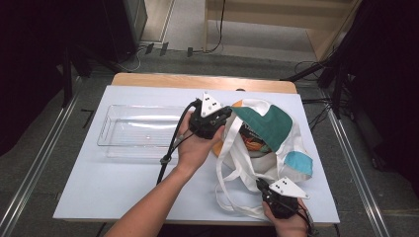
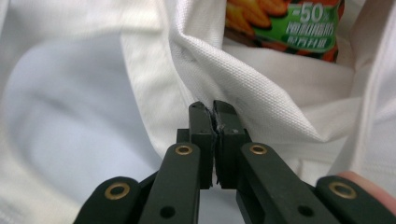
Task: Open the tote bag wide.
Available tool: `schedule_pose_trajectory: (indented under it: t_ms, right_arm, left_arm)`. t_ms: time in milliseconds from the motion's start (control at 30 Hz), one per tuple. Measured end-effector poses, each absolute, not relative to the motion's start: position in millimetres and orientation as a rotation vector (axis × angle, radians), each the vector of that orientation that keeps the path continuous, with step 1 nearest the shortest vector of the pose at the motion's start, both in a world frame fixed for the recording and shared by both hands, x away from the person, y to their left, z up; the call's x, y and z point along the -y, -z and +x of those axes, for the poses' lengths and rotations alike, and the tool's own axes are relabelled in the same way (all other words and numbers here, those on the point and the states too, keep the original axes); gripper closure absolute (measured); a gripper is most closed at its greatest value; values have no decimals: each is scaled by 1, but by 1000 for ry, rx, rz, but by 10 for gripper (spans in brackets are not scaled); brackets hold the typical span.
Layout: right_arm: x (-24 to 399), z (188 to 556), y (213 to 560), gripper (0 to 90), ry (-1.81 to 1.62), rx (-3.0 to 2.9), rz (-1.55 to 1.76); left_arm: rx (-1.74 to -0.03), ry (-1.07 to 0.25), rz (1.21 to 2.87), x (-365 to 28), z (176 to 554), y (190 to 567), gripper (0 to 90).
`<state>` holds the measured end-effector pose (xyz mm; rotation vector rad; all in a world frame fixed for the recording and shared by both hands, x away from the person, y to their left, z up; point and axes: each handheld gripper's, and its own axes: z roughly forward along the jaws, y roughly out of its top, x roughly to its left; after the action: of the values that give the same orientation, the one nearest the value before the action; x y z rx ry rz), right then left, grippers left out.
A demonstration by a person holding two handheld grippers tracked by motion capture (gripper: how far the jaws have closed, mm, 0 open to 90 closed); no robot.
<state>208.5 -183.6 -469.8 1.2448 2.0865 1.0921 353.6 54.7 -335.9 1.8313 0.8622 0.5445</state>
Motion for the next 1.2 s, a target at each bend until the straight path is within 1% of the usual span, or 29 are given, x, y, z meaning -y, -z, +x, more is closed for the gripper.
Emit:
schedule_pose_trajectory:
  t_ms: [67,133,167,200,267,333,400,467,500,533,567,600,633,667,733,900,1000,1200]
  right_arm:
    - [189,206,468,893,-1102,-2103,1262]
    - [193,208,465,881,-1143,-2103,1275]
    - [196,207,461,841,-1194,-2055,1260]
    - [197,206,457,776,-1232,-2014,1251]
    - [197,205,441,615,-1318,-1902,1218]
    - [192,210,426,540,-1355,-1843,1182]
    - [180,225,415,480,-1344,-1839,1153]
    - [168,242,414,452,-1308,-1885,1174]
    - [162,253,416,453,-1283,-1922,1193]
    - [156,261,420,491,-1244,-1959,1217]
    - [152,266,423,579,-1207,-1977,1228]
    - [147,271,429,715,-1183,-2017,1236]
    - [145,272,432,781,-1191,-2053,1230]
    - [143,271,437,880,-1196,-2094,1232]
    - [139,265,444,899,-1191,-2154,1165]
    - [136,240,448,900,-1222,-2254,1043]
    - [140,228,448,900,-1266,-2296,1031]
    - [153,209,449,900,-1356,-2336,1034]
  left_arm:
    - [-886,-499,1819,-55,356,340,870]
    - [-860,-471,1806,-54,350,341,879]
    - [-856,-458,1801,-54,347,340,886]
    - [-853,-446,1802,-55,345,339,890]
    - [-837,-432,1807,-55,342,336,894]
    - [-827,-426,1809,-55,338,336,895]
    - [-822,-422,1809,-55,337,336,895]
    - [-825,-417,1805,-55,336,337,895]
    - [-827,-419,1804,-55,336,337,894]
    - [-826,-424,1807,-56,336,337,893]
    - [-826,-431,1810,-56,336,337,891]
    - [-827,-441,1811,-57,336,338,885]
    - [-830,-459,1821,-57,337,339,878]
    - [-832,-464,1822,-58,338,340,863]
    - [-835,-474,1823,-58,340,342,839]
    - [-836,-483,1851,-54,341,346,880]
    - [-838,-476,1896,-50,342,351,887]
    - [-842,-413,1900,-52,340,355,888]
